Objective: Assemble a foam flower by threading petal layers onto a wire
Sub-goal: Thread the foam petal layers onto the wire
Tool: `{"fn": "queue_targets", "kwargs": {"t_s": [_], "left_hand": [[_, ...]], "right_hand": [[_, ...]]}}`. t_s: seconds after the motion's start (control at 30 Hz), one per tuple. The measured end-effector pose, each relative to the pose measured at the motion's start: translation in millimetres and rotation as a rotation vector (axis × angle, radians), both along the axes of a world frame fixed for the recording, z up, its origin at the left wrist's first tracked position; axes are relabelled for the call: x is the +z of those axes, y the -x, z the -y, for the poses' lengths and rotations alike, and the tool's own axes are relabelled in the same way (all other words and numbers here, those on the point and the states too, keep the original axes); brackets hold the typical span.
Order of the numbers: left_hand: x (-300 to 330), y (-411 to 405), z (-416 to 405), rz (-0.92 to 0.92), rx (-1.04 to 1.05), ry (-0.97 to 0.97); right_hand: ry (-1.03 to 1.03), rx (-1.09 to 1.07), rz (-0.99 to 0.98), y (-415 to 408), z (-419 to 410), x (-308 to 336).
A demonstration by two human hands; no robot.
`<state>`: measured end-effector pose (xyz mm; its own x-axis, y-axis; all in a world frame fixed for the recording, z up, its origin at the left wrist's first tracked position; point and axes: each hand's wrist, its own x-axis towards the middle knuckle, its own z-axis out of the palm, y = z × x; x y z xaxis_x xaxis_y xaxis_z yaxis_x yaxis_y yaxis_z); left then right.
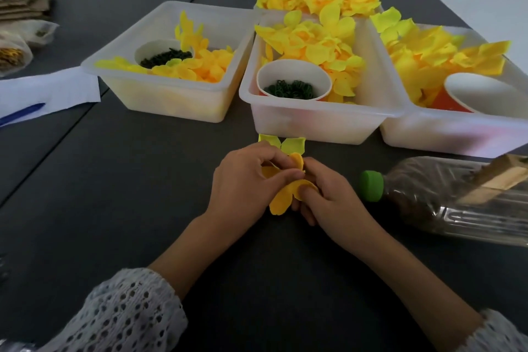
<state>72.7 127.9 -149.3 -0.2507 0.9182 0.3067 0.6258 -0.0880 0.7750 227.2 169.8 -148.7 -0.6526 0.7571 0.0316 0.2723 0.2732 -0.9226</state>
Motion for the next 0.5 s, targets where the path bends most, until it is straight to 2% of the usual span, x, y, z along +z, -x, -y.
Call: {"fn": "queue_targets", "kwargs": {"t_s": [0.13,0.5], "left_hand": [[-3.0,1.1,-2.6,0.095,-0.04,0.014],[-6.6,1.5,-1.1,0.133,-0.059,-0.022]], "right_hand": [[0.022,0.003,0.006,-1.0,-0.9,-0.6],[0.085,0.03,-0.016,-2.7,-2.5,2.5]]}}
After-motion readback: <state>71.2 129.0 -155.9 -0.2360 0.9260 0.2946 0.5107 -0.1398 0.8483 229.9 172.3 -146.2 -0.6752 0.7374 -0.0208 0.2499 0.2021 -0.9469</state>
